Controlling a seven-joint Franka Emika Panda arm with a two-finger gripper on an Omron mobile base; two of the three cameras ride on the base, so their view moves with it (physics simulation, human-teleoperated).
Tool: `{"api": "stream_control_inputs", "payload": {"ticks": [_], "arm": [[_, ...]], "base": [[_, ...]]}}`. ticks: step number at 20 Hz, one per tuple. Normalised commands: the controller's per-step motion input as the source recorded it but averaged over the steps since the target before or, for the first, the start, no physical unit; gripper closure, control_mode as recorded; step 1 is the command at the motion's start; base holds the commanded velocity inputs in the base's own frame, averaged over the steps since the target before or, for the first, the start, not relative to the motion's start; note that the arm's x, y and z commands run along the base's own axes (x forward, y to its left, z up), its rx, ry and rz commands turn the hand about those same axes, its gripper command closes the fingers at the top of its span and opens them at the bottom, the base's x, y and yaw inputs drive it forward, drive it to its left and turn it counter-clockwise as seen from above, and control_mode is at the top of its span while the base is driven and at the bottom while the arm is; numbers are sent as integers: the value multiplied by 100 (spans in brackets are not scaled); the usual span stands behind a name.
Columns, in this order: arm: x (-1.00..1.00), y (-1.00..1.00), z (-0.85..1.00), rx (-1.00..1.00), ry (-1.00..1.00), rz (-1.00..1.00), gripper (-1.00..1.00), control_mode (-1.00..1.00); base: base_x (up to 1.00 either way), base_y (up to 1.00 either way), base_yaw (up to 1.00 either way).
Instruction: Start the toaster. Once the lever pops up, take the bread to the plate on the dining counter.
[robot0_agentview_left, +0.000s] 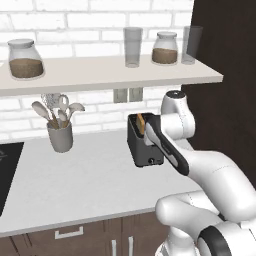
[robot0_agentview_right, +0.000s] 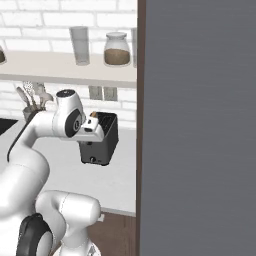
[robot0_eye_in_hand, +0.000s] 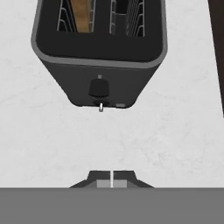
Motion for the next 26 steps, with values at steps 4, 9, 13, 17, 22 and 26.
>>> {"api": "stream_control_inputs", "payload": {"ticks": [4,9,13,17,22,26], "arm": [[9,7,-4,0,0,0,100,-100],[16,0,0,0,0,-1,100,-100],[20,0,0,0,0,0,100,-100],[15,0,0,0,0,0,100,-100],[17,1,-10,0,0,0,100,-100],[26,2,-12,0,0,0,100,-100]], "base": [[0,0,0],[0,0,0],[0,0,0],[0,0,0],[0,0,0],[0,0,0]]}}
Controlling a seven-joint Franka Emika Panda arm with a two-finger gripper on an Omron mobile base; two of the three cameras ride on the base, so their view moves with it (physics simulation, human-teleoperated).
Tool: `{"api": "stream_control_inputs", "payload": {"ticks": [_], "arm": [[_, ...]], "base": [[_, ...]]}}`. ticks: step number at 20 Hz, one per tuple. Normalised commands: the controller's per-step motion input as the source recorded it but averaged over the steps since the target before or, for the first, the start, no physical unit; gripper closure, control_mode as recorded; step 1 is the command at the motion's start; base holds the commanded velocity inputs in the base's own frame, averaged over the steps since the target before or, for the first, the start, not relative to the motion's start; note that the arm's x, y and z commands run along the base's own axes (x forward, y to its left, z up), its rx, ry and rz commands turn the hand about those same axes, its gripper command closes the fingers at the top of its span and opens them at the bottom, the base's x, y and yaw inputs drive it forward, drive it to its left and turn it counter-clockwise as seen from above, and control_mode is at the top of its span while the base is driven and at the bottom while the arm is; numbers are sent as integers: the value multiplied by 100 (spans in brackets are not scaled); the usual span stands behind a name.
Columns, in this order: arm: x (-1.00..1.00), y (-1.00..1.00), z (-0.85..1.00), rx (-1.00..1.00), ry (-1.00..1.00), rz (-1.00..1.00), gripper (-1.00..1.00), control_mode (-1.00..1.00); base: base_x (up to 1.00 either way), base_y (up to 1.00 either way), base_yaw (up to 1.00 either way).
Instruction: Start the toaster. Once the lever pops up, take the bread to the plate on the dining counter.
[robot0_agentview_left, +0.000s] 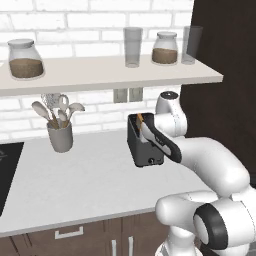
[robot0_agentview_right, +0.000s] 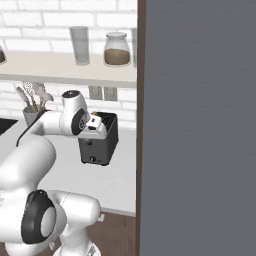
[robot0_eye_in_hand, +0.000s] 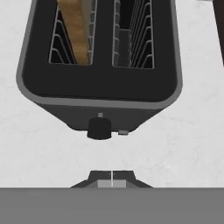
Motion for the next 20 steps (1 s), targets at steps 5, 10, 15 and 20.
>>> {"api": "stream_control_inputs", "payload": {"ticks": [5,10,15,20], "arm": [[28,3,-21,0,0,0,100,-100],[29,6,-23,0,0,0,100,-100],[29,4,-9,0,0,0,100,-100],[18,4,-14,0,0,0,100,-100]], "base": [[0,0,0],[0,0,0],[0,0,0],[0,0,0]]}}
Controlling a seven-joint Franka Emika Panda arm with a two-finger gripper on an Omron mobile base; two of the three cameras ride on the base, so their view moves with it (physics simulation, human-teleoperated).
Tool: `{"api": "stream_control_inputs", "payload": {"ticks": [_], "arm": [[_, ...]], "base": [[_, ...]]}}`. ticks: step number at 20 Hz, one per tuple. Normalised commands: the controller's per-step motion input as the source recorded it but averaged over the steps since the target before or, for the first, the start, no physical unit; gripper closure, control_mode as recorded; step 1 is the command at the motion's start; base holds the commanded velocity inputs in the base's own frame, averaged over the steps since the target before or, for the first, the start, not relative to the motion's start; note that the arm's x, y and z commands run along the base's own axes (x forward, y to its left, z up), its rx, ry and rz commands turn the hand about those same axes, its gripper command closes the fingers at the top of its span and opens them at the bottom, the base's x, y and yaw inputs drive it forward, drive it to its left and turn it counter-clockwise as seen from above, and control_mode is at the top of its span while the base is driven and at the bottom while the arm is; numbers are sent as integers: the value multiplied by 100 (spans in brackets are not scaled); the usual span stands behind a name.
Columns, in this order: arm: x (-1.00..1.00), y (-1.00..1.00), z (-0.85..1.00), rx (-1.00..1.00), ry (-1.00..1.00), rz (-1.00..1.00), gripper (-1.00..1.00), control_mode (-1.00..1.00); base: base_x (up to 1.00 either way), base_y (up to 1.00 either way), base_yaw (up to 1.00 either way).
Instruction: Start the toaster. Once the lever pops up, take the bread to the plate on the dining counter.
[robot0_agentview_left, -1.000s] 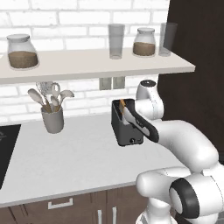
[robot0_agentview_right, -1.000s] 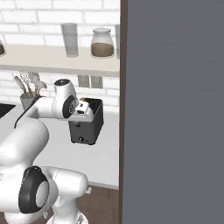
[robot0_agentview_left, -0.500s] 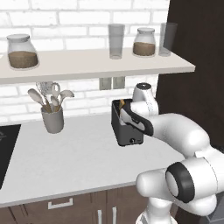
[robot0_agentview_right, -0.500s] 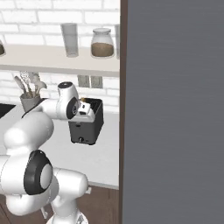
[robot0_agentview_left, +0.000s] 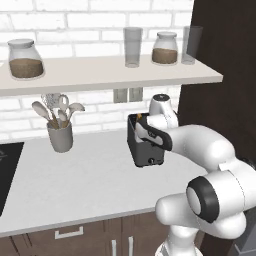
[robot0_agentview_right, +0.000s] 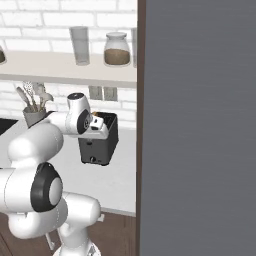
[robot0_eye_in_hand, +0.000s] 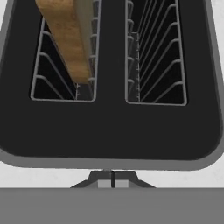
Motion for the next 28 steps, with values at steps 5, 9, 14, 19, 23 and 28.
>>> {"api": "stream_control_inputs", "payload": {"ticks": [5,9,14,19,23,28], "arm": [[0,5,-36,0,-2,0,100,-100],[0,6,-54,0,-14,0,100,-100],[0,0,-65,2,-14,0,100,-100],[7,0,-75,8,-5,0,100,-100],[6,0,-94,11,-2,3,100,-100],[0,0,-100,9,-1,6,100,-100]], "base": [[0,0,0],[0,0,0],[0,0,0],[0,0,0],[0,0,0],[0,0,0]]}}
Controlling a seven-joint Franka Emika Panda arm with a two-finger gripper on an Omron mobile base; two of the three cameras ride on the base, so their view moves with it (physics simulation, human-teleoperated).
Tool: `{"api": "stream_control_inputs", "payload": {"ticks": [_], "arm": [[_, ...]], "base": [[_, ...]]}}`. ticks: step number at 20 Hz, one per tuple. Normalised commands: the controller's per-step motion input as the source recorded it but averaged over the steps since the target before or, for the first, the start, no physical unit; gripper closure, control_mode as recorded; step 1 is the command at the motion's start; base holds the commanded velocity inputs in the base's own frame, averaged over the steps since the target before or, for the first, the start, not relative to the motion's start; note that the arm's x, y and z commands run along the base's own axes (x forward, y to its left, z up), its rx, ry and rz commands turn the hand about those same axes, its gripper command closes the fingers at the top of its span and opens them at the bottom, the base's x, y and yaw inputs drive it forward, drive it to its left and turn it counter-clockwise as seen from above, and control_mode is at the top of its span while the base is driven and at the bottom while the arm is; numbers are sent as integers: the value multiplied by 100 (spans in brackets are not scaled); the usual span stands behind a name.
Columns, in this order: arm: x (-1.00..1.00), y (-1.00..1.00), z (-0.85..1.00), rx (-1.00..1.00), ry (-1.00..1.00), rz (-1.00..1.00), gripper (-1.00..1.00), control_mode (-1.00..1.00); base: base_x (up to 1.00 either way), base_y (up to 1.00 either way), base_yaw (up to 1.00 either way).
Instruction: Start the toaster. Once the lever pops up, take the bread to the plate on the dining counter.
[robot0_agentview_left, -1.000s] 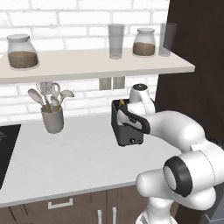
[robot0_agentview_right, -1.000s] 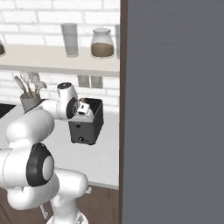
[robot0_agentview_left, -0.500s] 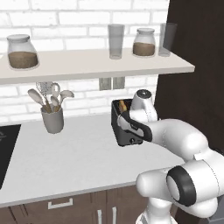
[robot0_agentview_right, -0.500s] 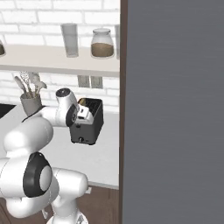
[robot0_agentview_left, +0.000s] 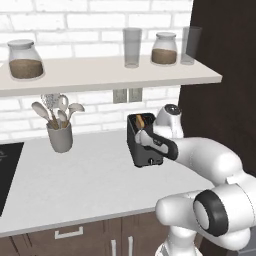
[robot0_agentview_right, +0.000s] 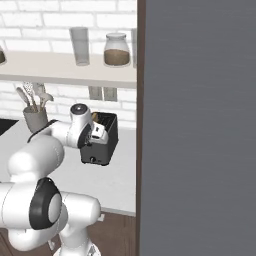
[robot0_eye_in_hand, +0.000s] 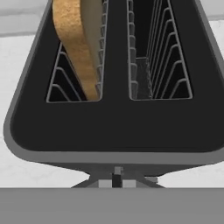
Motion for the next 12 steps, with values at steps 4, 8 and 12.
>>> {"api": "stream_control_inputs", "payload": {"ticks": [4,8,12], "arm": [[-1,0,-100,1,0,10,100,-100],[-24,1,-100,0,-5,7,100,-100],[-12,6,-97,0,-4,6,100,-100]], "base": [[0,0,0],[0,0,0],[0,0,0]]}}
